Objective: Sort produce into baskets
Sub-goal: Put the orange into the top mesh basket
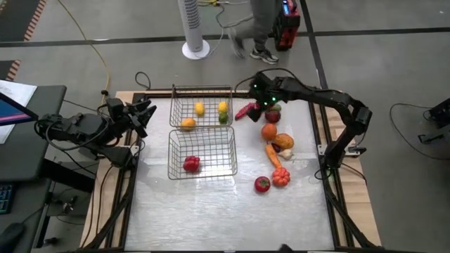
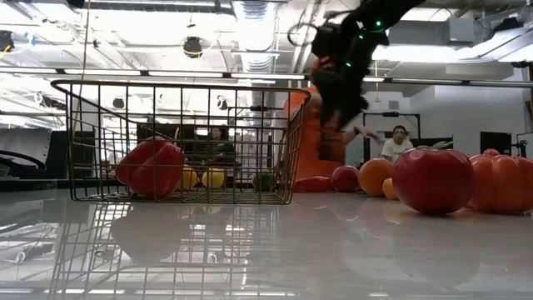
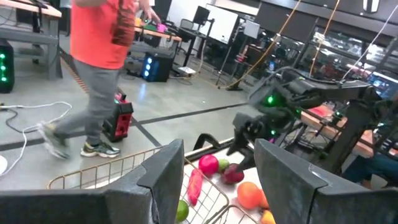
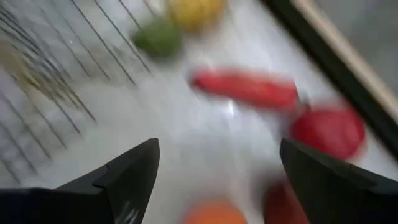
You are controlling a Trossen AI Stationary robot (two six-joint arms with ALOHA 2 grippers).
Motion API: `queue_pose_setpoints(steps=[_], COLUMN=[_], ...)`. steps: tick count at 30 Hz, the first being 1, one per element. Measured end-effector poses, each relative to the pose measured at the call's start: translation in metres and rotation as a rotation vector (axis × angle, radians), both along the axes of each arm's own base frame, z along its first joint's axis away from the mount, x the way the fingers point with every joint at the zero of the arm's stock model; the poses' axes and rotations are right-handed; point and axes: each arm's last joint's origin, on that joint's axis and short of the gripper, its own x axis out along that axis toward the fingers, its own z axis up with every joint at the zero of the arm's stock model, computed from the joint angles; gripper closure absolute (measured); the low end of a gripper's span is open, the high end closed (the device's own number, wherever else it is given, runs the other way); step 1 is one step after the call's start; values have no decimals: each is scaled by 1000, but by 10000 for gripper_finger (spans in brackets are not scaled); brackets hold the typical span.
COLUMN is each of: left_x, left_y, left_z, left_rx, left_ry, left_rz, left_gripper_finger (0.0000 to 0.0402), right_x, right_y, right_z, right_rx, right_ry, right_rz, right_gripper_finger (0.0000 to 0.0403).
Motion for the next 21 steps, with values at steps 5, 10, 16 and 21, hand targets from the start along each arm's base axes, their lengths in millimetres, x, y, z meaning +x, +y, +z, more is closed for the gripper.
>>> queue_pose_setpoints(steps=[5, 10, 16, 21], left_x=[0, 0, 0, 0], left_y=[0, 0, 0, 0], left_z=[0, -1, -2, -1], left_rx=[0, 9, 5, -14], left_ry=[1, 20, 19, -6], left_rz=[0, 1, 4, 5], left_gripper_finger=[219, 219, 219, 219], right_x=[-19, -27, -30, -27], right_y=[19, 33, 38, 43], right_z=[-16, -26, -28, -28], right_rx=[53, 59, 120, 125], right_ry=[233, 322, 335, 326], right_rz=[-44, -65, -117, -105], right_gripper_finger=[57, 56, 47, 39])
